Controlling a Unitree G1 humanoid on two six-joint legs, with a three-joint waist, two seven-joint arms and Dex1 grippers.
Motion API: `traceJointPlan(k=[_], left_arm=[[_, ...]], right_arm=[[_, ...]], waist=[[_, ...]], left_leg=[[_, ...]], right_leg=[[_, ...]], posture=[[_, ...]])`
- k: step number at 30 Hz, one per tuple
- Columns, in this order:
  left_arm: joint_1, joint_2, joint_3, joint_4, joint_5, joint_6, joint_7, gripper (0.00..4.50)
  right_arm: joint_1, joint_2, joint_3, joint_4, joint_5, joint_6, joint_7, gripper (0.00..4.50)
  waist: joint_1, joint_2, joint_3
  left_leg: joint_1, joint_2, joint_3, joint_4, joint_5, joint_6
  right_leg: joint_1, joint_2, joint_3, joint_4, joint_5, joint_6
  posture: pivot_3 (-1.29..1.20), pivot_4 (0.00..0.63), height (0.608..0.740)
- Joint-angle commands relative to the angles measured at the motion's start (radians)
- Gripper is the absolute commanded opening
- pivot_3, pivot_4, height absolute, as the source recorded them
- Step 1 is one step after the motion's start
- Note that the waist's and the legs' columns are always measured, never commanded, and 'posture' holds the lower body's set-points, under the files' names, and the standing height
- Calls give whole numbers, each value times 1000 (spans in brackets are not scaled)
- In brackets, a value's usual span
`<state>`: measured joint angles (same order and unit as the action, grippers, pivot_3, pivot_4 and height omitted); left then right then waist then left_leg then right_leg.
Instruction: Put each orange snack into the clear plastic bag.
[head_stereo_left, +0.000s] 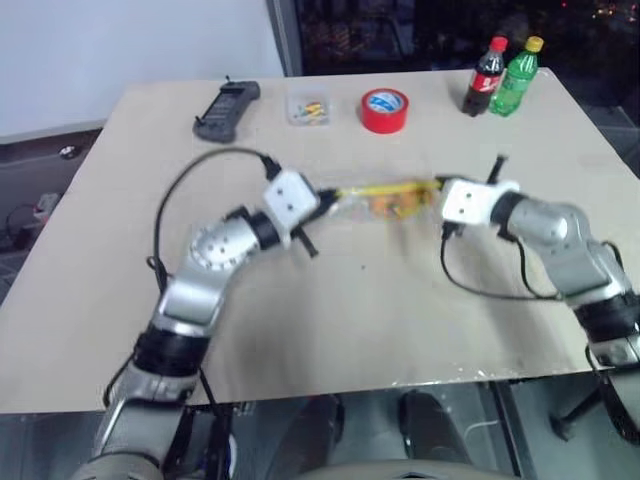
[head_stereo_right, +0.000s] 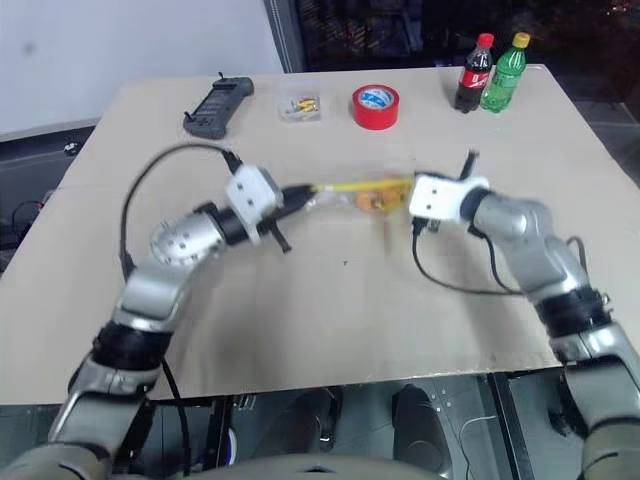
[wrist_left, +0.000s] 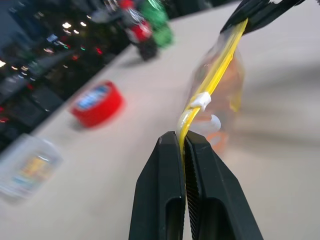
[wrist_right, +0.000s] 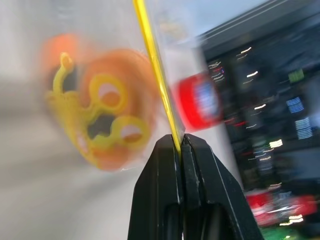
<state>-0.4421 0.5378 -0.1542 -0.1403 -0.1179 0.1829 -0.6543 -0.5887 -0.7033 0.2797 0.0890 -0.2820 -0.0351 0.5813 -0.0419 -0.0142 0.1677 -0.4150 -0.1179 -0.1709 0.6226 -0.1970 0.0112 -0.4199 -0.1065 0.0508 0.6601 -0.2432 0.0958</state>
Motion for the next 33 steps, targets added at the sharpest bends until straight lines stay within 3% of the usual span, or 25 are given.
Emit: traceJointPlan(k=[1,7,11,12,17,19,26,33], left_arm=[[34,11,51,-63,41,0,55,0],[69,16,35,-92,89,-38,53,0],[82,19,30,-109,123,-56,60,0],[84,20,28,-110,134,-57,65,0],[70,21,7,-112,199,-73,80,0],[63,18,0,-109,216,-85,82,0],[53,32,-18,-99,275,-165,78,0],[91,41,-14,-128,302,-209,70,0]], right_arm=[[75,-48,-99,-86,18,129,31,62],[236,-113,-153,-270,89,208,133,62],[313,-117,-207,-365,104,275,117,1235],[329,-118,-225,-392,123,308,129,1734],[389,-185,-346,-571,252,328,238,1734],[316,-147,-305,-610,269,344,227,1734],[47,99,31,-533,116,329,174,1734],[-100,250,135,-372,45,278,145,1734]], waist=[[4,0,0],[12,0,0],[22,0,0],[23,1,0],[29,1,0],[26,1,0],[25,1,0],[28,1,0]], left_leg=[[0,0,0,2,0,1],[3,0,-2,8,-3,5],[2,0,-3,9,-3,5],[2,0,-2,9,-3,5],[1,0,-3,9,-3,5],[2,0,-2,10,-3,5],[2,2,-3,10,-3,5],[0,0,-5,10,-1,1]], right_leg=[[0,0,0,2,0,0],[7,0,-2,1,1,1],[7,0,-4,2,1,2],[6,1,-4,2,1,2],[7,0,-4,1,1,2],[8,0,-4,1,1,2],[7,1,-6,1,1,2],[7,0,-6,1,1,2]], posture=[[0,150,740],[0,150,740],[0,150,740],[0,150,740],[0,150,740],[0,150,740],[0,150,740],[0,150,740]])
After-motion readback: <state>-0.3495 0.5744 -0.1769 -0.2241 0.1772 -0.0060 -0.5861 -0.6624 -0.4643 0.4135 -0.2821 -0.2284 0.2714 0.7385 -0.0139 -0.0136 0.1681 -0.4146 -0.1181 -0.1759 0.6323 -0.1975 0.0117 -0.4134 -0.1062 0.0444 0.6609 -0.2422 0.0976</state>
